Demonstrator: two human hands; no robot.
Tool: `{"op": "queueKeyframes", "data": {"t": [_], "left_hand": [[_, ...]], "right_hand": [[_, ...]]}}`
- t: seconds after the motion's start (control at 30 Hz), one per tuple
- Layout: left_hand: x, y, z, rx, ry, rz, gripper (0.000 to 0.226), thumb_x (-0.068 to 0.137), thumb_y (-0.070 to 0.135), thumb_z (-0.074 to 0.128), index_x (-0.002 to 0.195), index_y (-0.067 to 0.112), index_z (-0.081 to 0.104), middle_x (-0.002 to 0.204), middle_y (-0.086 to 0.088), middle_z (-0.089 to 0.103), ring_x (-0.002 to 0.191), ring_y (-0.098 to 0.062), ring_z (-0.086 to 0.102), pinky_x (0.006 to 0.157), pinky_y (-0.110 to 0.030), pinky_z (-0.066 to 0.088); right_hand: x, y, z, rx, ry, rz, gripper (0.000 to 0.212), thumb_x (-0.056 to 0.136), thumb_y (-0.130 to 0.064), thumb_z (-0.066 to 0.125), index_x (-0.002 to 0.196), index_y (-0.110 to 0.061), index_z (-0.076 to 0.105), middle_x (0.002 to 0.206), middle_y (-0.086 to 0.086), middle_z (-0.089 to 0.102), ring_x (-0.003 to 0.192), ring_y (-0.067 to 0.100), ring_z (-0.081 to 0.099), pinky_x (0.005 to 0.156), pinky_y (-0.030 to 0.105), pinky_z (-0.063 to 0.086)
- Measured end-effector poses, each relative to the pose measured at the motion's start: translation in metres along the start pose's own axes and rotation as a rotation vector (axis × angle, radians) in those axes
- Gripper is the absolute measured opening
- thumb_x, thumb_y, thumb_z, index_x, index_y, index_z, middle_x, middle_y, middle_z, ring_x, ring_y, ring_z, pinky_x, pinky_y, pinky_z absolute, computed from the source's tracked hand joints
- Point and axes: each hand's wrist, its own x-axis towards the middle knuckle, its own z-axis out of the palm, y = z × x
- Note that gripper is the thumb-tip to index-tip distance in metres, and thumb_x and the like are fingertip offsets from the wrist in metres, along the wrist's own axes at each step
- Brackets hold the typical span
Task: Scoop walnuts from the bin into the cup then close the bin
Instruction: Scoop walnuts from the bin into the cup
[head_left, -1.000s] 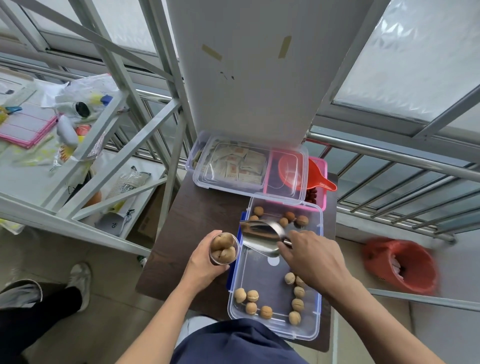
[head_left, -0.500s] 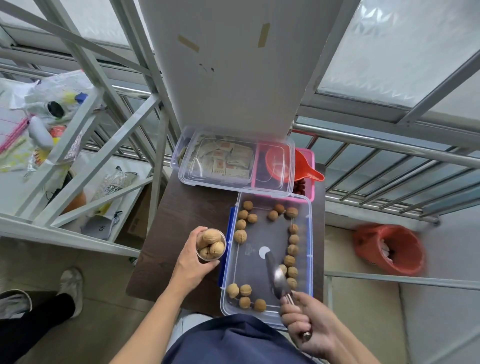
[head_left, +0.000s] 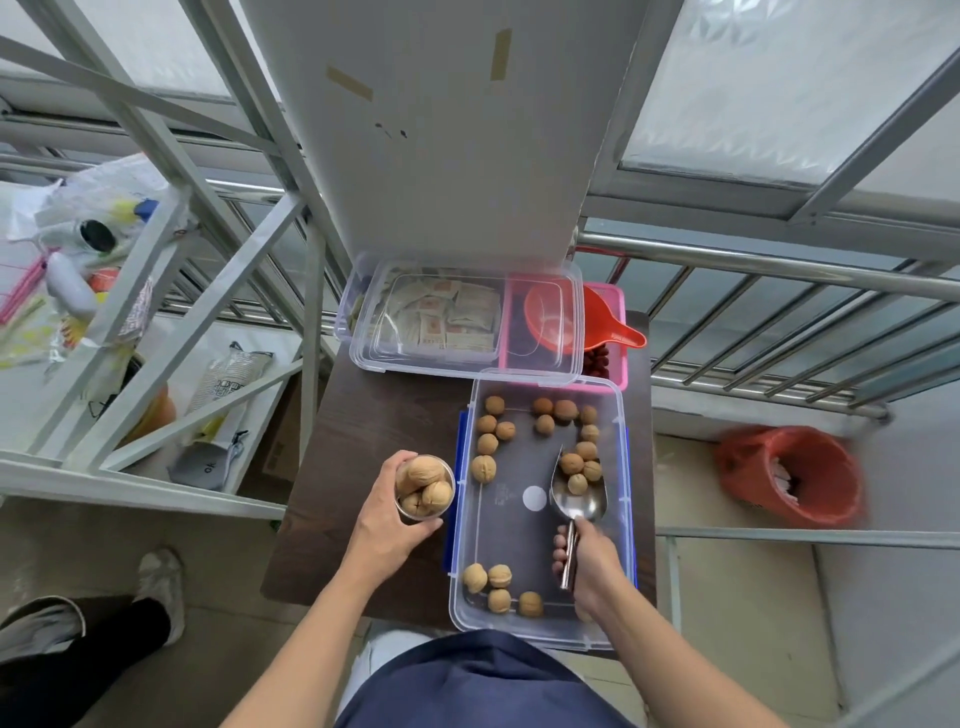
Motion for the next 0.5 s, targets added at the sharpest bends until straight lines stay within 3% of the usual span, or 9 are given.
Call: {"op": "queueKeyframes", "data": {"t": [0.2, 0.5], "left_hand": [[0.001, -0.002, -0.002, 0.004, -0.015, 0.001, 0.092, 0.073, 0.014, 0.093, 0.14, 0.046, 0.04, 0.134, 0.013, 0.058, 0.126, -0.008, 0.058, 0.113, -0.035, 0.047], [-0.002, -0.007, -0.004, -0.017, -0.002, -0.012, 0.095, 0.073, 0.015, 0.094, 0.138, 0.051, 0.036, 0.135, 0.011, 0.057, 0.127, -0.012, 0.059, 0.115, -0.037, 0.047]], "right_hand": [[0.012, -0.017, 0.0, -0.293, 0.01, -0.16, 0.037, 0.105, -0.032, 0.042, 0.088, -0.007, 0.064, 0.061, 0.003, 0.057, 0.051, 0.016, 0.048, 0.05, 0.03, 0.039], [-0.038, -0.014, -0.018, -0.613, -0.094, -0.391, 0.031, 0.101, -0.028, 0.046, 0.081, -0.009, 0.06, 0.063, 0.004, 0.05, 0.047, 0.012, 0.038, 0.044, 0.028, 0.029]]}}
